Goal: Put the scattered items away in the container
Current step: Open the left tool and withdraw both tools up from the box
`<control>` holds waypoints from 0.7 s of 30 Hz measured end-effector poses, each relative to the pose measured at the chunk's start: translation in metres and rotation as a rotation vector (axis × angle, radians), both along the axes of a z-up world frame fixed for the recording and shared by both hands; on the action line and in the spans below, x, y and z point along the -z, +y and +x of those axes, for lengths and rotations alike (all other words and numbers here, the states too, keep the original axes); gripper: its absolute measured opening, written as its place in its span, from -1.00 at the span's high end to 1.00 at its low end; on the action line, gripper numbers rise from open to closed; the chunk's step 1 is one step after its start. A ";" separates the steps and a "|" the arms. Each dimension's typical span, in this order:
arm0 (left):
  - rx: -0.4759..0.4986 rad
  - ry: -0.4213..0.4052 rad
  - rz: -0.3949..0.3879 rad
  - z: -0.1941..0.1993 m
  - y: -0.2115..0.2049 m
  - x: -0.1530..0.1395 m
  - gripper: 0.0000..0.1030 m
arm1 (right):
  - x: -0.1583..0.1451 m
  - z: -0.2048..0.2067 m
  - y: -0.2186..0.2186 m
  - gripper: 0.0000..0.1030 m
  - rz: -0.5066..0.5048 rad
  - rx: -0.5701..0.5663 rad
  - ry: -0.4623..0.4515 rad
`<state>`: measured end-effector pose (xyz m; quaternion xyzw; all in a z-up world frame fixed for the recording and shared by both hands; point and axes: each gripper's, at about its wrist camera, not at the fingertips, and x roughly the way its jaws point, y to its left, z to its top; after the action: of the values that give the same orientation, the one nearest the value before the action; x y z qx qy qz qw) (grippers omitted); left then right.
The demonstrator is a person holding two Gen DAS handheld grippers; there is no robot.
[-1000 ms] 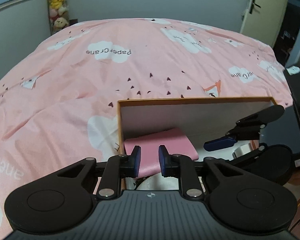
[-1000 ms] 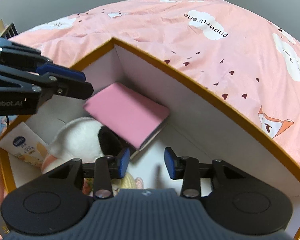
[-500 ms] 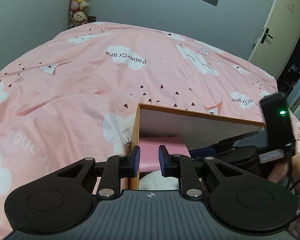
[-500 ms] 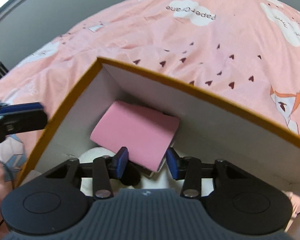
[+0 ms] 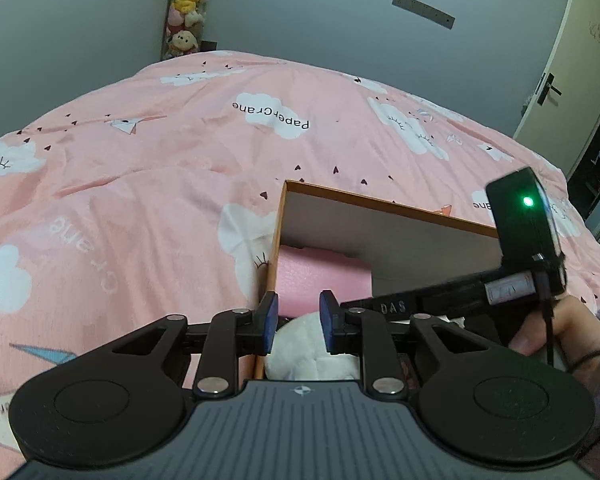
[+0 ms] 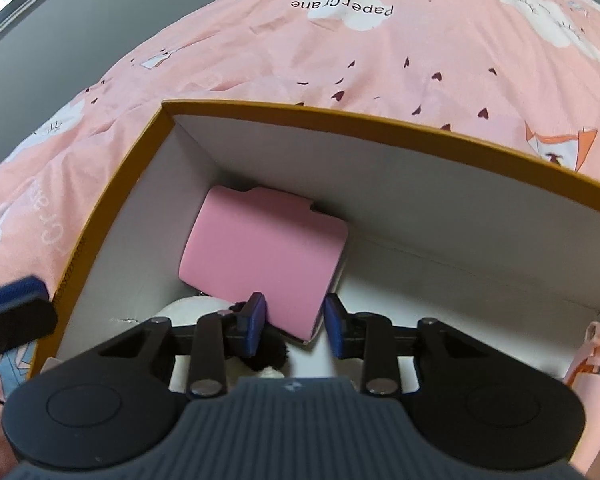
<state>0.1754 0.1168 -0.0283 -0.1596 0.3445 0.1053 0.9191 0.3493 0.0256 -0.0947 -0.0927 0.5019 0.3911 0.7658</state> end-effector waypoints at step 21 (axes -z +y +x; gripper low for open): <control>0.014 -0.048 0.041 -0.042 -0.038 -0.018 -0.23 | -0.069 -0.077 -0.033 -0.52 -0.096 -0.066 -0.351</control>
<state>0.1332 0.0785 -0.0107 -0.1406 0.3210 0.1018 0.9310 0.2727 -0.0076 -0.0252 -0.2125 0.3751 0.3695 0.8231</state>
